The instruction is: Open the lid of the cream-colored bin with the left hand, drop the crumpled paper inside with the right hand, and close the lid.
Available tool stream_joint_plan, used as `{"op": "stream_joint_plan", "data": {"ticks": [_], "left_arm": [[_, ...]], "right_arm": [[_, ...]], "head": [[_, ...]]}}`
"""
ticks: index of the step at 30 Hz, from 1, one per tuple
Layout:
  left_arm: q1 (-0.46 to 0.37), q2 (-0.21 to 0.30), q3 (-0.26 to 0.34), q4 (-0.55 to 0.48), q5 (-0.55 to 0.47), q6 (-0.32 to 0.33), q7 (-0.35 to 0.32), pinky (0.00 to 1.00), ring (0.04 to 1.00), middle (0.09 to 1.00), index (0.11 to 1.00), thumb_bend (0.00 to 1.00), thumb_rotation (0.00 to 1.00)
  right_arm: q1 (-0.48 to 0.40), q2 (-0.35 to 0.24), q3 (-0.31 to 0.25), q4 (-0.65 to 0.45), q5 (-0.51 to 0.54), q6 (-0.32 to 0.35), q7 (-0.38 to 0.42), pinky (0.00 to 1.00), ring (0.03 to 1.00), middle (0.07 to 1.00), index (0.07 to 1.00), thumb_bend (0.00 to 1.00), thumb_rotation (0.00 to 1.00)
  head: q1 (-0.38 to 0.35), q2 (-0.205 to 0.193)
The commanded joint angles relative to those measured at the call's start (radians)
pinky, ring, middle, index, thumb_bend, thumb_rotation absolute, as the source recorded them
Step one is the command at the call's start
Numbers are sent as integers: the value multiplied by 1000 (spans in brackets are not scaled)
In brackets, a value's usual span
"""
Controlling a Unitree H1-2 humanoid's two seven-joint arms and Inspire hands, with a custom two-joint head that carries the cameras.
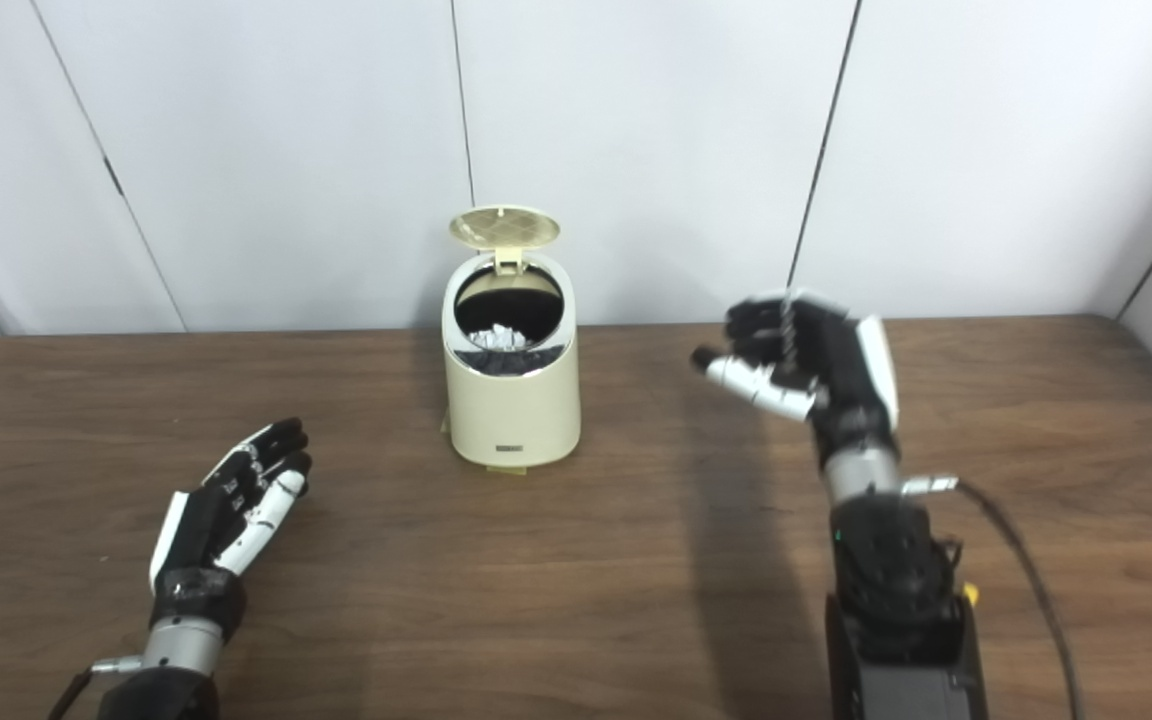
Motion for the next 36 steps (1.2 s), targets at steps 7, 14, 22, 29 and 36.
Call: {"op": "stream_joint_plan", "data": {"ticks": [7, 14, 22, 29, 36], "left_arm": [[-49, 28, 4, -38, -26, -8, -16, 810, 831, 849, 856, 524, 445], [-59, 45, 12, -43, -38, 8, -25, 864, 866, 850, 869, 503, 487], [-72, 59, 18, -39, -49, 9, -36, 855, 836, 831, 876, 481, 501], [-119, 82, 7, -38, -54, 43, -61, 907, 869, 886, 913, 559, 667], [-254, 99, -34, -42, -32, 84, -87, 884, 892, 902, 916, 552, 814]], "right_arm": [[44, 8, -35, 42, 168, -80, 8, 991, 1000, 1000, 999, 696, 976], [76, -2, -42, 76, 218, -126, 5, 1000, 1000, 1000, 1000, 655, 1000], [95, -8, -30, 104, 221, -185, -13, 1000, 1000, 1000, 1000, 638, 1000], [98, -8, -30, 134, 212, -223, -43, 1000, 1000, 1000, 1000, 629, 1000], [106, -15, -37, 180, 235, -274, -43, 1000, 1000, 1000, 1000, 628, 1000]], "head": [[-2, 10], [-6, 16], [-4, 14], [41, 9], [114, -21]]}}
